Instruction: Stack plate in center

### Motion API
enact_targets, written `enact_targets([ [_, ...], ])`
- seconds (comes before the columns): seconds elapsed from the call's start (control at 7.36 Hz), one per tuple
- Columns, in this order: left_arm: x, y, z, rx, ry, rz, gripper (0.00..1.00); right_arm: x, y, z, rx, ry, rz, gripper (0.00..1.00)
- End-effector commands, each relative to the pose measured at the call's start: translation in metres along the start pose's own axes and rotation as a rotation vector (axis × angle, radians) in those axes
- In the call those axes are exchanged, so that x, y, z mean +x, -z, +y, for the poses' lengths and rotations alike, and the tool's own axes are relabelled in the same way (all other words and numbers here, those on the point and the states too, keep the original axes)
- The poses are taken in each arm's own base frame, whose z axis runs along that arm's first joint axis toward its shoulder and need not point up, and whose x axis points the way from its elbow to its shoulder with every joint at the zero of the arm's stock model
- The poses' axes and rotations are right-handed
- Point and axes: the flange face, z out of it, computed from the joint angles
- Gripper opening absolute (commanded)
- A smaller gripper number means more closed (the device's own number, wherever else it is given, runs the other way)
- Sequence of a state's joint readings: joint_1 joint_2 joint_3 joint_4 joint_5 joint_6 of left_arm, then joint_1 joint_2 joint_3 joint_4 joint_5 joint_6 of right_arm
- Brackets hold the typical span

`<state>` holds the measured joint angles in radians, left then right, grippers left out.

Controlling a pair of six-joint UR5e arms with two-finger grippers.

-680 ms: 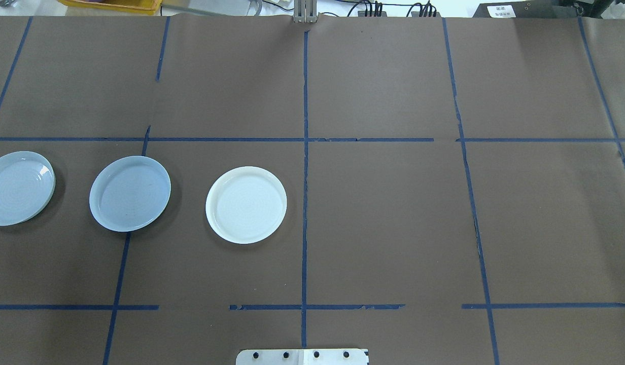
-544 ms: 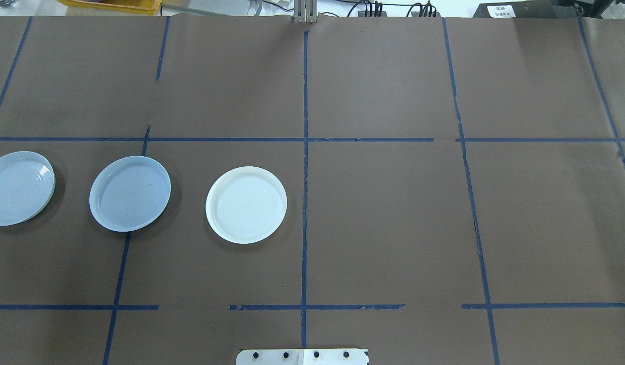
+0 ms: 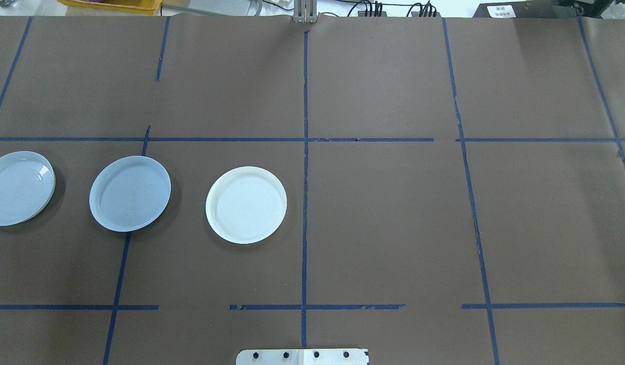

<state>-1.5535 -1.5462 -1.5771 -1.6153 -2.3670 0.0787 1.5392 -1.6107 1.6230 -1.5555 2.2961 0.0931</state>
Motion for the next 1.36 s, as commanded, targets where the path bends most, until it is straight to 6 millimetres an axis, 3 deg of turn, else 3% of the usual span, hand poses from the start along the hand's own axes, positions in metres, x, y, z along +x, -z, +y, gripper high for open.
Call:
enact_targets([
  [0.0, 0.003, 0.000, -0.002, 0.018, -0.006, -0.001, 1.00, 0.000, 0.000, 0.000, 0.000, 0.000, 0.001, 1.00],
  [0.14, 0.002, -0.014, -0.005, 0.037, 0.029, 0.003, 1.00, 0.000, 0.000, 0.000, 0.000, 0.000, 0.001, 1.00],
  [0.41, 0.016, -0.065, -0.010, 0.050, 0.086, 0.033, 1.00, 0.000, 0.000, 0.000, 0.000, 0.000, 0.000, 1.00],
  [0.82, 0.035, -0.134, 0.003, 0.073, 0.116, 0.118, 1.00, 0.000, 0.000, 0.000, 0.000, 0.000, 0.000, 1.00],
  [1.22, 0.054, -0.172, 0.017, 0.060, 0.137, 0.155, 1.00, 0.000, 0.000, 0.000, 0.000, 0.000, 0.000, 1.00],
])
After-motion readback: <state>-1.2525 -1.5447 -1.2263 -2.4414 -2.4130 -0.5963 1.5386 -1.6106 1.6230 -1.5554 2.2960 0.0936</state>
